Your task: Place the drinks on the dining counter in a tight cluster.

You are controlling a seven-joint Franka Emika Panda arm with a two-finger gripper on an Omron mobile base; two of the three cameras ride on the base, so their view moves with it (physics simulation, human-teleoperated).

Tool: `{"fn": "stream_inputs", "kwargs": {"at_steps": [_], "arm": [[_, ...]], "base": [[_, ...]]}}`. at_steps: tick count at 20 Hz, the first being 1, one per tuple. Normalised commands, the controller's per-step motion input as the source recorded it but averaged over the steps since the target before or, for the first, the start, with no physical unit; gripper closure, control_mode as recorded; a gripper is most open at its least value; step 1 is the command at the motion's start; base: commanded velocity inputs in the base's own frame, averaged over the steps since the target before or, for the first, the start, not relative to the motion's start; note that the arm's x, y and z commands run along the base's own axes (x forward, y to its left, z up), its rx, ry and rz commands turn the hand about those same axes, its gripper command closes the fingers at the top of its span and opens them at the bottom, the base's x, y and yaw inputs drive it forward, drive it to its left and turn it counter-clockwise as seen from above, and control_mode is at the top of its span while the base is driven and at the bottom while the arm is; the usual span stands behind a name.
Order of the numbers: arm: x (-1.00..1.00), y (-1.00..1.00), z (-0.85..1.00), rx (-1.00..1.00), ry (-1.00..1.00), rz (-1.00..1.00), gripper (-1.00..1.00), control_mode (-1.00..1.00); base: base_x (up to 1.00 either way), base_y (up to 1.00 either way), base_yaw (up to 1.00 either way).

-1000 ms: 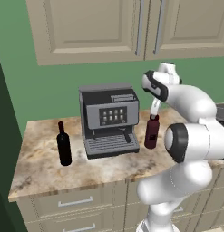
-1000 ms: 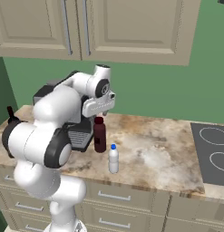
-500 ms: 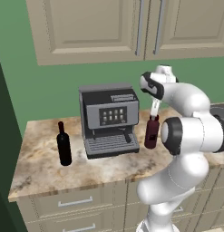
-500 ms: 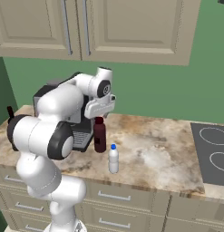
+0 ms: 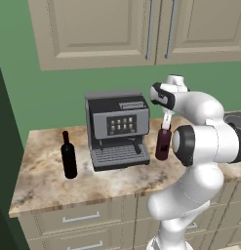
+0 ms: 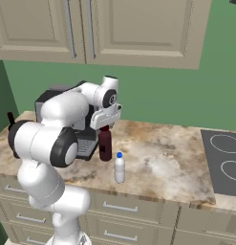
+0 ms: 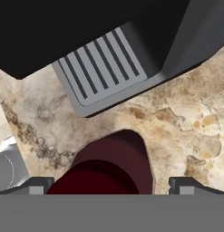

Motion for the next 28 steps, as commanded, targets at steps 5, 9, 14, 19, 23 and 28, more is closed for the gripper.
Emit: {"fn": "stream_inputs", "kwargs": {"at_steps": [5, 9, 14, 19, 23, 28], "arm": [[0.00, 0.00, 0.00, 0.00, 0.00, 0.00, -1.00, -1.00], [0.00, 0.00, 0.00, 0.00, 0.00, 0.00, 1.00, -1.00], [0.00, 0.00, 0.00, 0.00, 0.00, 0.00, 1.00, -1.00], [-0.51, 0.00, 0.07, 0.00, -0.16, 0.00, 1.00, -1.00], [-0.52, 0.06, 0.24, 0.00, -0.19, 0.00, 1.00, -1.00], [-0.24, 0.17, 0.37, 0.00, -0.02, 0.00, 1.00, -1.00]], "base": [[0.00, 0.00, 0.00], [0.00, 0.00, 0.00], [0.00, 0.00, 0.00], [0.00, 0.00, 0.00], [0.00, 0.00, 0.00], [0.00, 0.00, 0.00]]}}
